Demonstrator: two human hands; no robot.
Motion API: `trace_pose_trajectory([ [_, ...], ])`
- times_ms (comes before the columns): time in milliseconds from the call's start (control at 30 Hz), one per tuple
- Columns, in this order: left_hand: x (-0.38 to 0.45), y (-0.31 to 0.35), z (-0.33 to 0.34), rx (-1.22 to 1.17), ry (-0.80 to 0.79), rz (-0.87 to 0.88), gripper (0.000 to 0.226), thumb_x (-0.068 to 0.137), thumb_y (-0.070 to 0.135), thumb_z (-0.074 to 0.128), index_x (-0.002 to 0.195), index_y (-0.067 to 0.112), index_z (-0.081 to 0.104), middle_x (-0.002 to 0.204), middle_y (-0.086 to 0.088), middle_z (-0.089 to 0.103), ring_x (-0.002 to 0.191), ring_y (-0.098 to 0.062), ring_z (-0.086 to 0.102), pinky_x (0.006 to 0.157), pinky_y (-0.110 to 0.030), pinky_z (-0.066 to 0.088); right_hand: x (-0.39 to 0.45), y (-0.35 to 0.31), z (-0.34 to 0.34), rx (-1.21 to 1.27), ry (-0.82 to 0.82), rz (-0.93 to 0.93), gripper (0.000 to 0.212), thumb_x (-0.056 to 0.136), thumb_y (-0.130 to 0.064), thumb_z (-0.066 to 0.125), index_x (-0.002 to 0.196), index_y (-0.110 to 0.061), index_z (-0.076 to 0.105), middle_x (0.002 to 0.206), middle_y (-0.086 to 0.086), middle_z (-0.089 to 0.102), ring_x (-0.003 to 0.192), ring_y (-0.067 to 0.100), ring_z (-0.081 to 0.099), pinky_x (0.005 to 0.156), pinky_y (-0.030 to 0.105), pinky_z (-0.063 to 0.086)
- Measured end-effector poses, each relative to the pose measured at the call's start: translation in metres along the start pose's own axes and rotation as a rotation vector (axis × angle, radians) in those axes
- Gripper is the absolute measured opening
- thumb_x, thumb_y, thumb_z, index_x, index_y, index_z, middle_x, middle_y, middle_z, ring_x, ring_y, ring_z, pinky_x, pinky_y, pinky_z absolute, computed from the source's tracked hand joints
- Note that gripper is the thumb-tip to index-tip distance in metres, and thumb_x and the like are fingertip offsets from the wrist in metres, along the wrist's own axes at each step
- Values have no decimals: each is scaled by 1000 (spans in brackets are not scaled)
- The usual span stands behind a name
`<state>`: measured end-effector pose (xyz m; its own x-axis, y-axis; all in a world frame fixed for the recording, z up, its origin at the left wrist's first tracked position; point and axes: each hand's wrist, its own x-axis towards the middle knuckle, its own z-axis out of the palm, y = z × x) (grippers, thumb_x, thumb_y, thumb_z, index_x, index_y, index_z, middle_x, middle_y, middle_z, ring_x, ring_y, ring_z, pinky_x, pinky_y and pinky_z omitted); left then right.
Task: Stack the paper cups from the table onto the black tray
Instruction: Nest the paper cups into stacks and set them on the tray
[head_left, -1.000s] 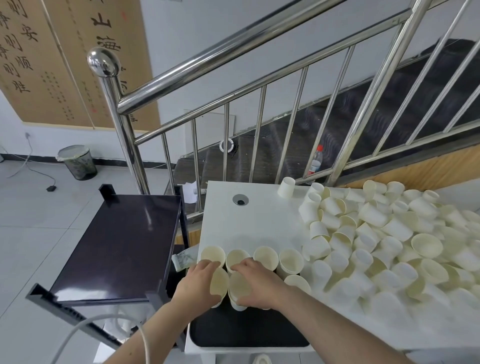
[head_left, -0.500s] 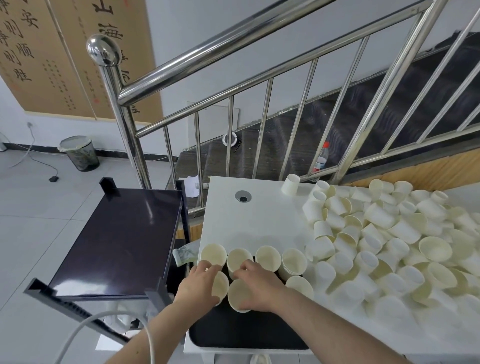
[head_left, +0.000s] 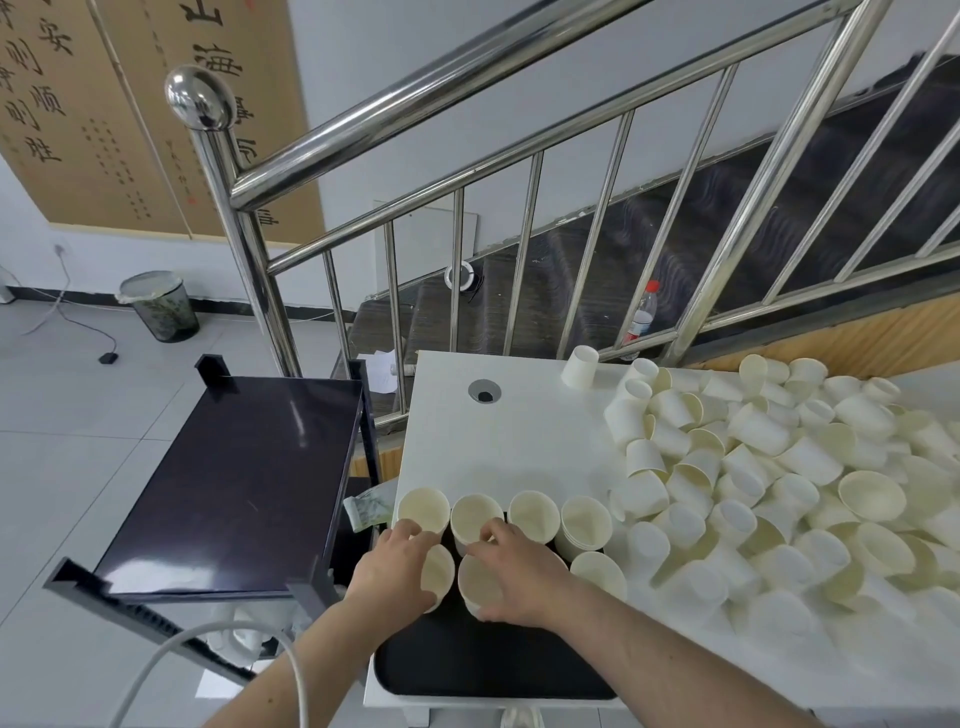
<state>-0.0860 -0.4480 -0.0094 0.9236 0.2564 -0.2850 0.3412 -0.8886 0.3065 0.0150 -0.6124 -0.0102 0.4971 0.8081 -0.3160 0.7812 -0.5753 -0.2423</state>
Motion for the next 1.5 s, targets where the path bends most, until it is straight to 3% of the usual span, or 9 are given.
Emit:
trace_pose_trajectory([
  [333,1,1,-2,-9,13,8,66,80,30,67,140,31,38,139,8,35,125,-15,39,87,-29,49,2,-1,2,25,38,21,76,73,-46,75,137,-24,40,135,-1,31,124,19,39,89,39,50],
  [533,8,8,-10,-24,81,25,51,89,34,58,137,28,42,138,7,38,124,-15,40,85,-27,46,2,2,-9,21,72,5,64,80,-43,68,136,-24,46,135,-5,34,124,17,39,83,32,46],
  [833,32,33,-18,-98,149,77,48,89,39,56,135,29,46,135,9,42,123,-14,40,94,-27,42,4,30,-31,89,159,16,62,85,-47,63,139,-22,45,135,-6,37,124,14,39,90,32,46],
  [933,47,48,-19,-79,160,107,48,90,40,55,135,30,45,136,10,41,122,-13,41,93,-24,41,6,47,-38,88,179,46,62,87,-49,62,140,-23,44,136,-6,37,126,13,39,91,34,48],
  [1100,76,70,-23,-125,155,125,48,90,40,55,136,30,44,137,11,40,125,-12,39,94,-26,43,15,84,-54,88,192,99,52,91,-31,56,141,-22,43,139,-5,35,130,15,36,91,35,47],
  [1500,178,119,-46,-181,213,94,46,92,39,53,136,28,44,137,11,41,127,-11,40,92,-26,46,70,203,-108,70,211,271,52,94,-33,54,142,-20,40,141,-2,33,130,17,37,92,34,47],
])
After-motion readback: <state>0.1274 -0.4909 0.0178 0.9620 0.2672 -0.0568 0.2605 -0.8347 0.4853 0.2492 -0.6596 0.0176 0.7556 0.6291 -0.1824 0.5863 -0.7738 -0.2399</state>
